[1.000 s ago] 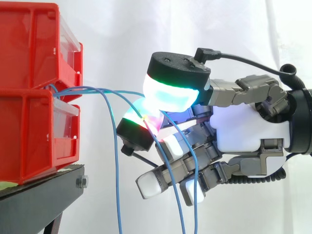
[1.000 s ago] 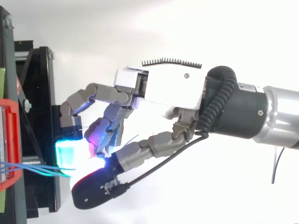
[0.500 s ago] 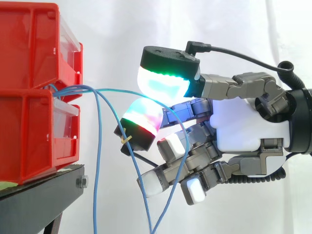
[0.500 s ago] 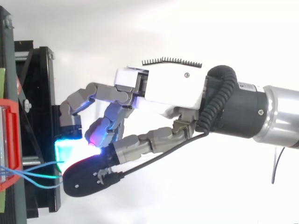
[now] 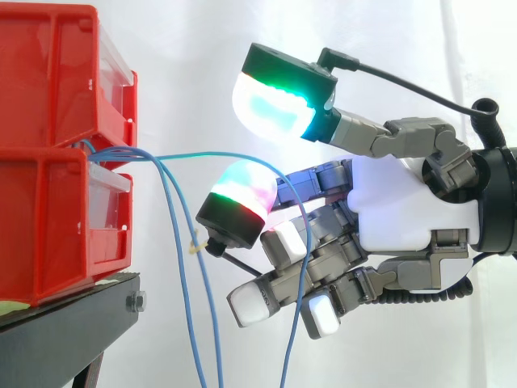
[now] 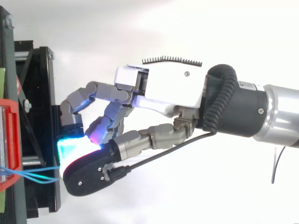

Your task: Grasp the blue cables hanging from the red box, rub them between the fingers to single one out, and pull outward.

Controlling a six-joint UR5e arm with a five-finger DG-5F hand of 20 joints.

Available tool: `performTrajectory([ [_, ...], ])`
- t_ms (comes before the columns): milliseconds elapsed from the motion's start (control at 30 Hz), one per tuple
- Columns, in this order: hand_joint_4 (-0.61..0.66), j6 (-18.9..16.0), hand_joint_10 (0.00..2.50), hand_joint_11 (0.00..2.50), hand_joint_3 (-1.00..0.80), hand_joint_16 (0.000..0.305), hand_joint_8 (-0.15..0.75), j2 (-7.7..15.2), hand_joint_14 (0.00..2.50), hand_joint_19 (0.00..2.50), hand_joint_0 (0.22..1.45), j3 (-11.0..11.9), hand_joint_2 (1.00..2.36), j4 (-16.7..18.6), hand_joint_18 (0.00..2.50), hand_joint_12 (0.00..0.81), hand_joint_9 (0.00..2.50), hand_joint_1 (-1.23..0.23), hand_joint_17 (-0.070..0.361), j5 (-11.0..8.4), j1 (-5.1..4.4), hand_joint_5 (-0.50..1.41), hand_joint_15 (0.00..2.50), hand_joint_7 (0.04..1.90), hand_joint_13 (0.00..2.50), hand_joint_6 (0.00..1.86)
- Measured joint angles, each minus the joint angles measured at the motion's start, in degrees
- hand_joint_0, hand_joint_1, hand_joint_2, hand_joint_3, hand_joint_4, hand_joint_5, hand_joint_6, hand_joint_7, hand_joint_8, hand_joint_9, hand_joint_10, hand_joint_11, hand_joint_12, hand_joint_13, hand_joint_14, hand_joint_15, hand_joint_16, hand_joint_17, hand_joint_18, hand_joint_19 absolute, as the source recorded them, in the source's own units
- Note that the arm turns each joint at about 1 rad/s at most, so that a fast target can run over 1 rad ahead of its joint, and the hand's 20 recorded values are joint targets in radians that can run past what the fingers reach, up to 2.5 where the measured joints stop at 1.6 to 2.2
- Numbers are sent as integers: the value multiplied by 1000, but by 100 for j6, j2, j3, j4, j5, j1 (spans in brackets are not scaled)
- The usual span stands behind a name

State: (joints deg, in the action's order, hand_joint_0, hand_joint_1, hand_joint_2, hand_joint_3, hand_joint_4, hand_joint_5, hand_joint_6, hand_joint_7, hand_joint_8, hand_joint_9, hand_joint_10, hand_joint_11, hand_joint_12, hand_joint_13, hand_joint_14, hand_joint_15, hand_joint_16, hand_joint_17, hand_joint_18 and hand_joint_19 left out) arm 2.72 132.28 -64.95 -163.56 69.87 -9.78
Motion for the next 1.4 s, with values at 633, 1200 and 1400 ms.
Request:
performTrajectory([
  [633, 175, 0, 17, 699, -449, 67, 400, 0, 16, 613, 492, 0, 1004, 0, 1023, 472, 1108, -655, 150, -9, 3, -106, 472, 1118, 885, 855],
  [1200, 191, 0, 16, 706, -280, 72, 415, 0, 15, 583, 549, 0, 1009, 0, 1064, 493, 1125, -692, 162, -7, 3, -104, 472, 1145, 897, 846],
  [1400, 190, 0, 17, 703, -270, 72, 418, 0, 13, 584, 551, 0, 1009, 0, 1061, 497, 1120, -701, 163, -7, 1, -105, 469, 1138, 899, 850],
])
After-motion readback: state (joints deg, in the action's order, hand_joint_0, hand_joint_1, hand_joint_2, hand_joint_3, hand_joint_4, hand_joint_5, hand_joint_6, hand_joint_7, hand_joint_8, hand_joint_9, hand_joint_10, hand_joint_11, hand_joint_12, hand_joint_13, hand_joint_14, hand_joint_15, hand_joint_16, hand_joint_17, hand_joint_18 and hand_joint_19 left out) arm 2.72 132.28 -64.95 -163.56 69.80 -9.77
